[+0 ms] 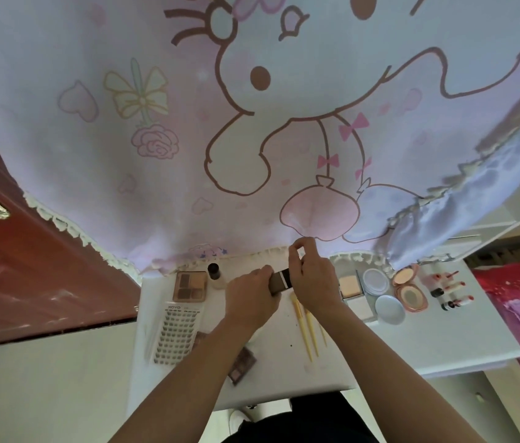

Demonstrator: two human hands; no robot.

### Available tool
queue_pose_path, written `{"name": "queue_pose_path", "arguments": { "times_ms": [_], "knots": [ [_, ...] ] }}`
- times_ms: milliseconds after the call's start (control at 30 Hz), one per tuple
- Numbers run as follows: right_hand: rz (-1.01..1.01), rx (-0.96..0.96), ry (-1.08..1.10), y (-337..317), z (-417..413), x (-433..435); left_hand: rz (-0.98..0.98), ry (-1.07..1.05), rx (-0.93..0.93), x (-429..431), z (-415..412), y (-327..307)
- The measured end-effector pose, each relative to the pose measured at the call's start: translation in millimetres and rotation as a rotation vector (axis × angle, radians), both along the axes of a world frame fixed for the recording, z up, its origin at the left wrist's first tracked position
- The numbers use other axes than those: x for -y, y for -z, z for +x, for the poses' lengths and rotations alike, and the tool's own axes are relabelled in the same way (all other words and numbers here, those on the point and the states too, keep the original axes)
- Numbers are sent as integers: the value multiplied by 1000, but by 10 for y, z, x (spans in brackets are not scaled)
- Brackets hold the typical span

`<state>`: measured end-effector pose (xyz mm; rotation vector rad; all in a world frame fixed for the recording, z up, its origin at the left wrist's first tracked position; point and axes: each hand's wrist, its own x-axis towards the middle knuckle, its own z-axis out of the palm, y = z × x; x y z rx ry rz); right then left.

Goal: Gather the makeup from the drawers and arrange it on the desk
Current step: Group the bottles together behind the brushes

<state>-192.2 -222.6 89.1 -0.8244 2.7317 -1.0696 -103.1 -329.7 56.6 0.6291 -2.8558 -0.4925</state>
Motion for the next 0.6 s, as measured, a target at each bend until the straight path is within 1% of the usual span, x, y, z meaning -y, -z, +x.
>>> {"name": "queue_pose_path", "arguments": {
  "times_ms": [167, 267, 367, 500, 600],
  "knots": [
    [49, 115, 111, 14, -60, -66, -51, -63, -6, -200, -40, 32],
    [-21, 225, 227, 10, -44, -68, -25, -108, 18, -256, -72, 13],
    [-102, 361, 333, -15, -45, -55, -17, -155, -6, -295, -97, 22],
    [-93, 401, 271, -49, -55, -28, -5, -222, -49, -339, -117, 8],
    [-80, 321, 271, -71, -50, -56, -21, -205, -127, -338, -66, 26]
  ]
}}
